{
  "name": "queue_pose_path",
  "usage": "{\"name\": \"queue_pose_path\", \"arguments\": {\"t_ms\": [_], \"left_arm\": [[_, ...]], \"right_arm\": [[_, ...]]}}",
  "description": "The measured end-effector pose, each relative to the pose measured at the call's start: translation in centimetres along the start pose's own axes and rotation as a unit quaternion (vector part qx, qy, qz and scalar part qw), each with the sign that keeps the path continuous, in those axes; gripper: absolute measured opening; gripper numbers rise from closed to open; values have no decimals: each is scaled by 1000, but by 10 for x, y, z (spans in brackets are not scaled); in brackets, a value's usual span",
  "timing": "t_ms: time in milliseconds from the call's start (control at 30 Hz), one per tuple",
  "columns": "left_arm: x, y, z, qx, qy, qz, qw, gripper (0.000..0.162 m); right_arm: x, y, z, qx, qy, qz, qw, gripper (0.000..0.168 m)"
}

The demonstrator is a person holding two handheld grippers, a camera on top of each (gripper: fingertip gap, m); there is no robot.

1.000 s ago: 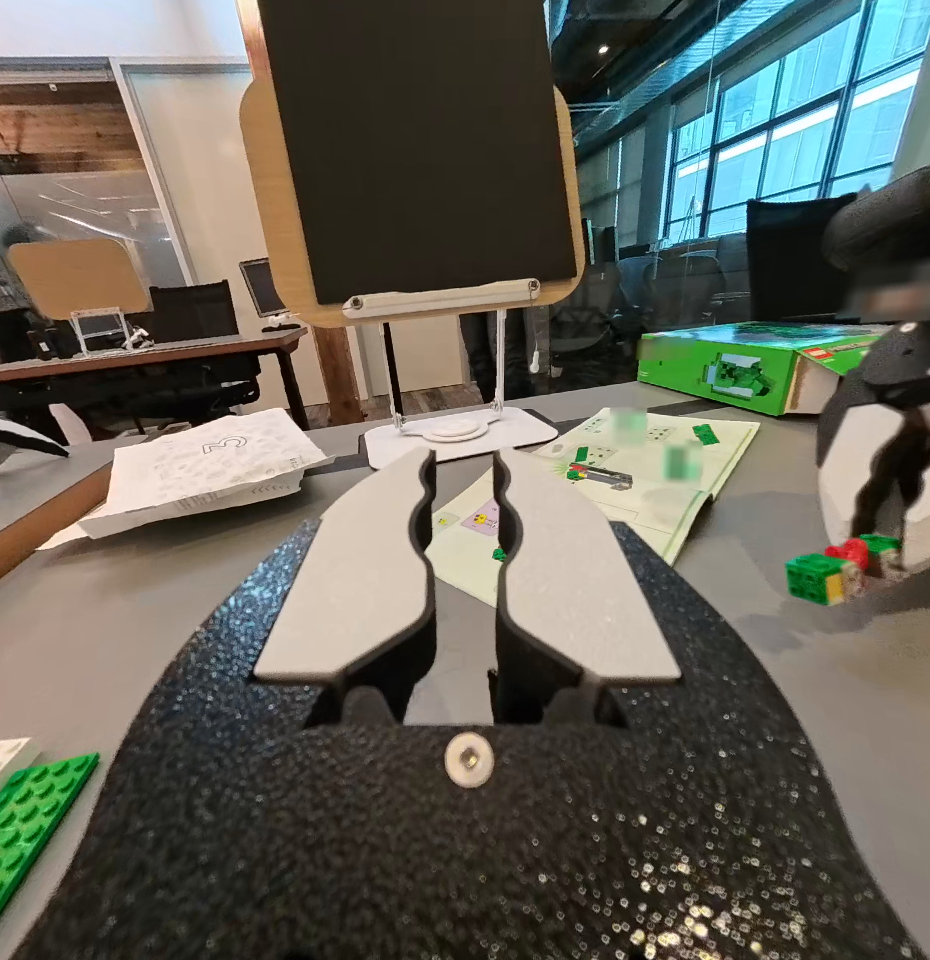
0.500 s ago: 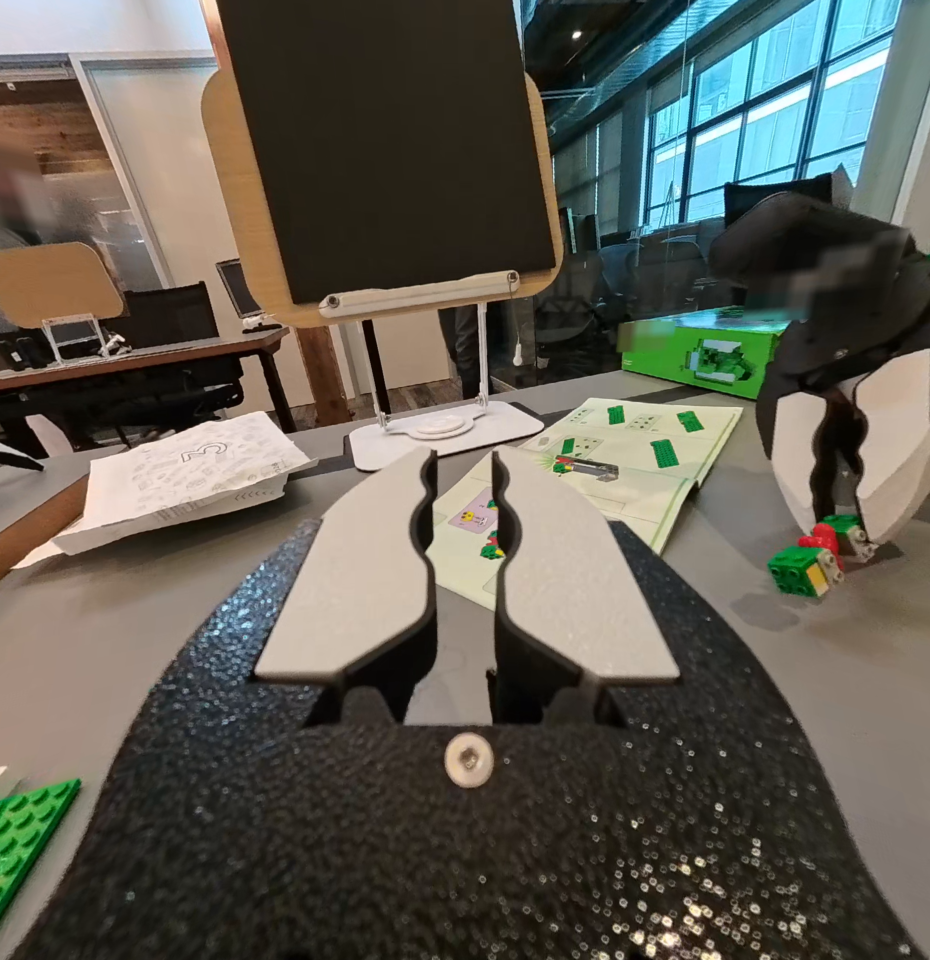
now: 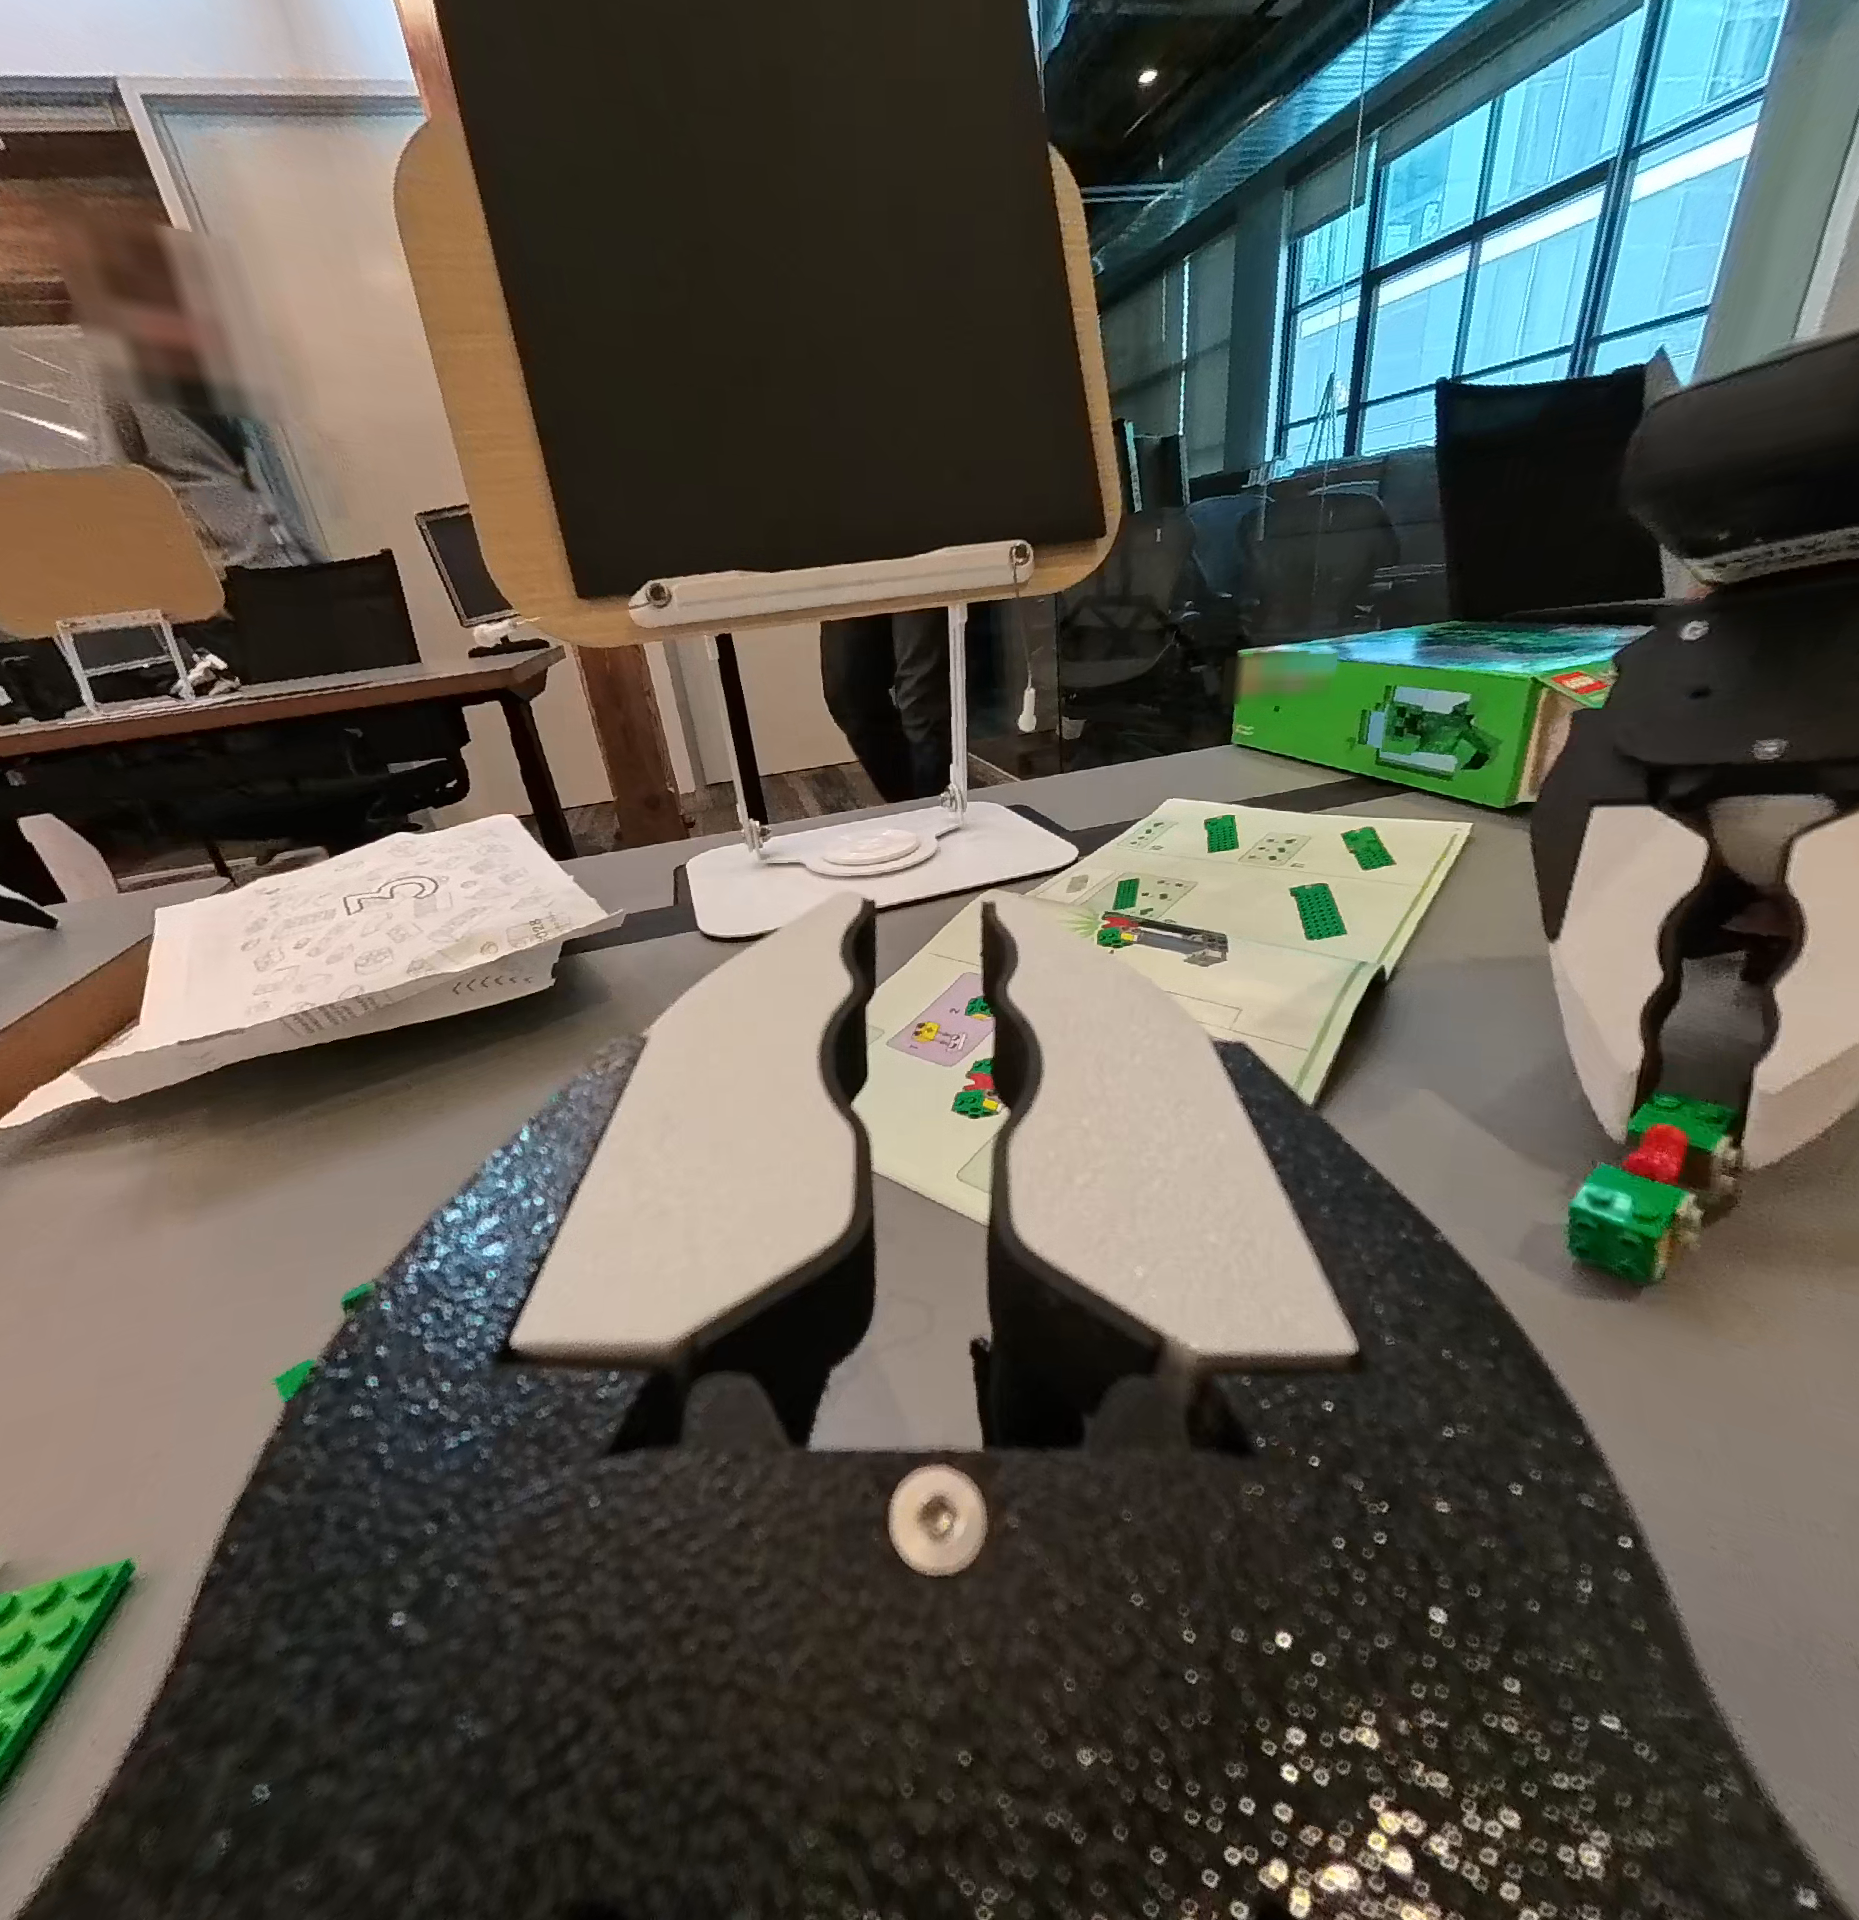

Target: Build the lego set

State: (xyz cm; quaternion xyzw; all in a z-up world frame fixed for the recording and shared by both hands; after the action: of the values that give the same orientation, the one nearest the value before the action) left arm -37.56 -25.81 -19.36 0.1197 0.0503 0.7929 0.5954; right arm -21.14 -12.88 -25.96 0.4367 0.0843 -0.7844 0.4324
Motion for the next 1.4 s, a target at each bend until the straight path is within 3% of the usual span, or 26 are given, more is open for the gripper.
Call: {"name": "queue_pose_path", "arguments": {"t_ms": [333,533,733,833,933,1033,1133,1233,1300,1400], "left_arm": [[1,-2,0,1,2,-5,1000,19],[1,-1,0,0,1,-4,1000,20],[-1,1,1,-5,-3,3,1000,22],[-1,2,3,-19,-14,6,1000,24],[5,2,1,-25,-13,11,1000,25],[9,6,2,-23,-22,26,999,26],[16,10,4,-26,-43,25,998,25],[35,12,5,-50,-49,-8,997,27],[46,15,5,-53,-44,-12,998,28],[45,26,14,-44,-46,0,998,29]], "right_arm": [[6,2,-1,-34,22,-30,999,18],[4,4,-1,-41,13,-47,998,33],[-22,10,4,-32,-78,-107,991,42],[-51,6,21,-2,-238,-181,954,42],[-72,-9,32,41,-401,-274,873,40],[-73,-32,25,43,-418,-377,825,42],[-74,-44,27,44,-423,-417,804,43],[-85,-57,32,58,-469,-458,753,41],[-86,-64,37,67,-487,-453,744,41],[-79,-74,39,72,-473,-448,755,40]]}}
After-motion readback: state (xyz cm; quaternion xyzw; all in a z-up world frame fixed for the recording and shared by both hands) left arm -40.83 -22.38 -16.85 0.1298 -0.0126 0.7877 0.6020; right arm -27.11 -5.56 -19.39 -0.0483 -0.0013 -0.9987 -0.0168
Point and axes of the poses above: each gripper's, where its closed fingertips meet, x out along the fingers, z out of its top, y = z × x across the jaws, the point moved 4 cm from there along -x, back along the fingers, and after that the axes turned 7 degrees about x, right-handed, at the moved point
